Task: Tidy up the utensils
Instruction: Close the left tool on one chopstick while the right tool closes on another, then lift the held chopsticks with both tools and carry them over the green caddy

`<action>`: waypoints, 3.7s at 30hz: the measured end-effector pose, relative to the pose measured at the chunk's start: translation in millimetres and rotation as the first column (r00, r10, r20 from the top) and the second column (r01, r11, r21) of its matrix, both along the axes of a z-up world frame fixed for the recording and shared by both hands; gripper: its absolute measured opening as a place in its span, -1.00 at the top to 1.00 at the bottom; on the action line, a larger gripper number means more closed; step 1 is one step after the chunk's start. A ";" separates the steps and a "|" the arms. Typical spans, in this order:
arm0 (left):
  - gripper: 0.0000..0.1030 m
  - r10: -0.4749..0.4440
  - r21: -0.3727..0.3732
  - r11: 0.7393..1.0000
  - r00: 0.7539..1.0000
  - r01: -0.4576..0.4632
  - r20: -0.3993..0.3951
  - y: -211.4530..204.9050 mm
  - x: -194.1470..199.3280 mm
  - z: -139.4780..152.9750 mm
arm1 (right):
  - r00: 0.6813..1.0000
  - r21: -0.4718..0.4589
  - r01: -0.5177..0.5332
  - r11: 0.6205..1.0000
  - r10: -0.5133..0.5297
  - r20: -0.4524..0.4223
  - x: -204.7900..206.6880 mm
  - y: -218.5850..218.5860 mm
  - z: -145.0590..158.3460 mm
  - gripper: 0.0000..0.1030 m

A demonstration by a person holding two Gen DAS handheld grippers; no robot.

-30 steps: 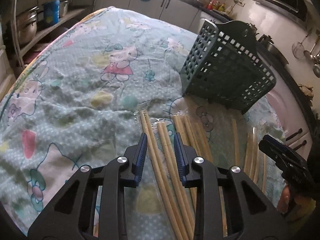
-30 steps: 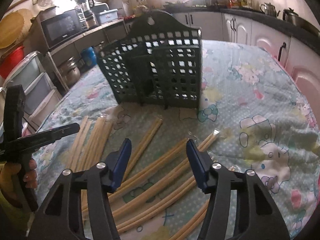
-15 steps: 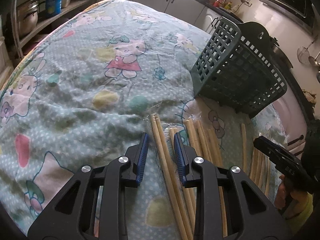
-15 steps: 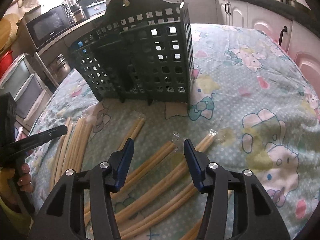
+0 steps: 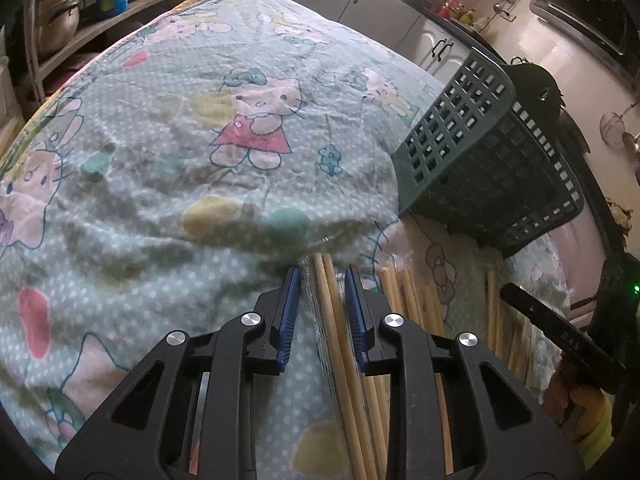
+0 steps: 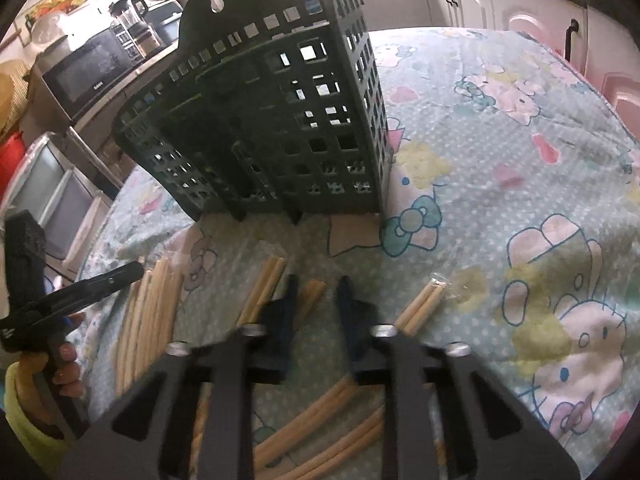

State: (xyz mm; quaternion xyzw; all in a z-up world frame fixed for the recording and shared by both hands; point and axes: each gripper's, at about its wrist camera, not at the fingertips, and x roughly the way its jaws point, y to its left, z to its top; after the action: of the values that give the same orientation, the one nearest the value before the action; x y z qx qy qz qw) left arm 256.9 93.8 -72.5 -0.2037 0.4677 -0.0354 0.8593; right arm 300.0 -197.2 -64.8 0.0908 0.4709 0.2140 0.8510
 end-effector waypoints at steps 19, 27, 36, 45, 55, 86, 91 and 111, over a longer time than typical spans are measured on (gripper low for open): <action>0.99 -0.021 0.037 0.999 0.996 0.017 0.085 -3.2 0.1 29.1 | 0.994 0.028 -0.053 0.998 0.050 0.099 -21.1 3.0 35.5 0.98; 0.99 -0.038 0.077 0.997 0.975 0.022 0.217 -7.0 -21.7 81.6 | 0.982 0.036 -0.082 0.996 0.075 0.171 -35.3 9.2 62.6 0.99; 0.99 -0.058 0.086 0.996 0.949 0.033 0.309 -17.1 -32.8 124.8 | 0.958 0.046 -0.115 0.992 0.098 0.270 -56.1 11.9 100.3 0.99; 0.99 -0.081 0.093 0.994 0.920 0.049 0.385 -27.0 -35.9 162.3 | 0.932 0.054 -0.123 0.991 0.097 0.348 -65.7 6.5 131.5 0.99; 0.99 -0.110 0.114 0.991 0.895 0.067 0.431 -41.3 -20.4 191.1 | 0.966 0.028 -0.083 0.996 0.074 0.246 -45.1 -1.6 100.0 0.99; 0.98 -0.075 0.163 0.986 0.778 -0.035 0.624 -86.1 65.6 239.9 | 0.995 -0.004 -0.081 0.997 0.081 -0.062 1.1 2.2 3.8 0.29; 0.98 -0.088 0.176 0.984 0.768 -0.033 0.634 -89.4 76.1 234.4 | 0.995 0.001 -0.085 0.996 0.085 -0.058 6.8 6.0 3.7 0.42; 0.98 -0.072 0.163 0.986 0.765 -0.044 0.641 -81.1 103.3 228.8 | 0.938 0.100 -0.198 0.975 0.158 0.310 -8.7 -2.7 160.3 0.94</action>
State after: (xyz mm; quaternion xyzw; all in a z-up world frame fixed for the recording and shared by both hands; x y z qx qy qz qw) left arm 360.2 12.7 156.3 -0.1025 0.1473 -0.0699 0.9813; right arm 291.3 -199.9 95.4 0.0693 0.3276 0.3317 0.8819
